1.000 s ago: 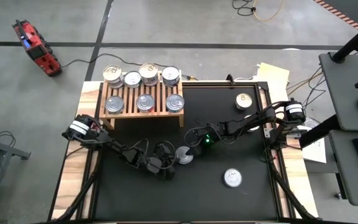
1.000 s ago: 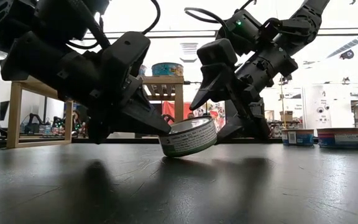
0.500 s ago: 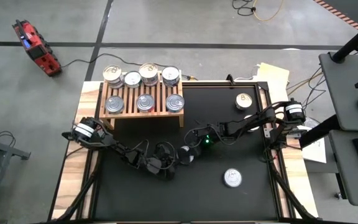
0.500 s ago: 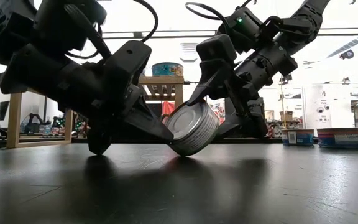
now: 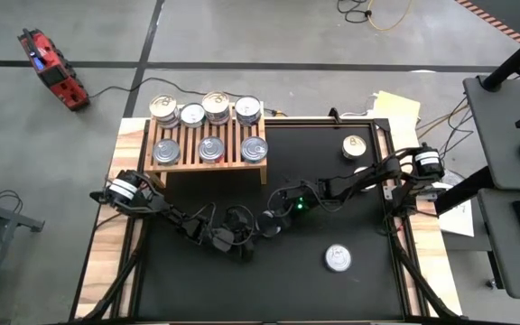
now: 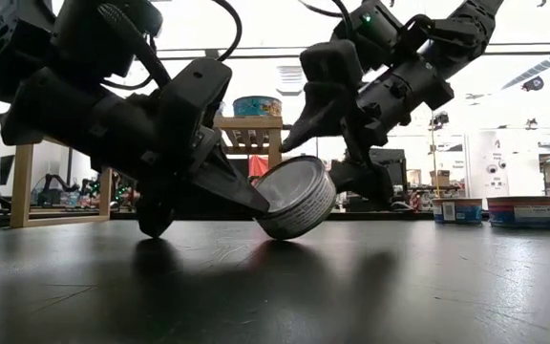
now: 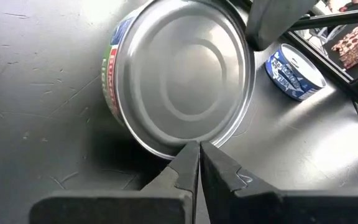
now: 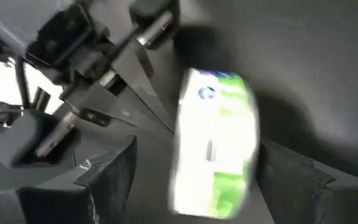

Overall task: Stack canned seafood by type on shelf
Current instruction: Put the green tuna can on the shelf

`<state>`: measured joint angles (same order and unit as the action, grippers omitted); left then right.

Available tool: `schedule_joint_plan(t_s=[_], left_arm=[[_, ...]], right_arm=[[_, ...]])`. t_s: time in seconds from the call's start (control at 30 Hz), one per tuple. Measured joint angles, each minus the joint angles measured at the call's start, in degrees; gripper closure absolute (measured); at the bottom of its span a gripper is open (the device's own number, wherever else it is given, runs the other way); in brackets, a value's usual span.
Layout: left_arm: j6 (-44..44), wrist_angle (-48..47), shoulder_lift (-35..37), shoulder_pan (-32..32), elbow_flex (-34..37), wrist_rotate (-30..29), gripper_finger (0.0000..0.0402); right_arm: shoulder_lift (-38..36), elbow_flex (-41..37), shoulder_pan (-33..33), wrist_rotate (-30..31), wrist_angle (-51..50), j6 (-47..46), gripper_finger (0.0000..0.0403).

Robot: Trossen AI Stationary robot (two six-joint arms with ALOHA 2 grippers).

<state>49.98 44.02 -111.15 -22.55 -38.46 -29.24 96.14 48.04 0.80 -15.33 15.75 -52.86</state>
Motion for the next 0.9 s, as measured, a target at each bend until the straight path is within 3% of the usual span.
schedule_joint_plan(t_s=[0.53, 0.67, 0.87, 0.9], left_arm=[[-0.4, 0.2, 0.0, 0.1, 0.0, 0.0, 0.0401], [-0.4, 0.2, 0.0, 0.1, 0.0, 0.3, 0.0402], [0.1, 0.6, 0.1, 0.1, 0.0, 1.4, 0.0402], [0.1, 0.6, 0.1, 0.1, 0.0, 1.4, 0.0402]], right_arm=[[4.6, 2.2, 1.2, -1.4, 1.1, 1.5, 0.0143], [4.5, 2.6, 1.2, -1.4, 0.7, 2.5, 0.0178], [4.5, 2.5, 1.1, -1.3, -0.5, 2.7, 0.0283], [4.5, 2.5, 1.1, -1.4, -0.5, 2.9, 0.0282]])
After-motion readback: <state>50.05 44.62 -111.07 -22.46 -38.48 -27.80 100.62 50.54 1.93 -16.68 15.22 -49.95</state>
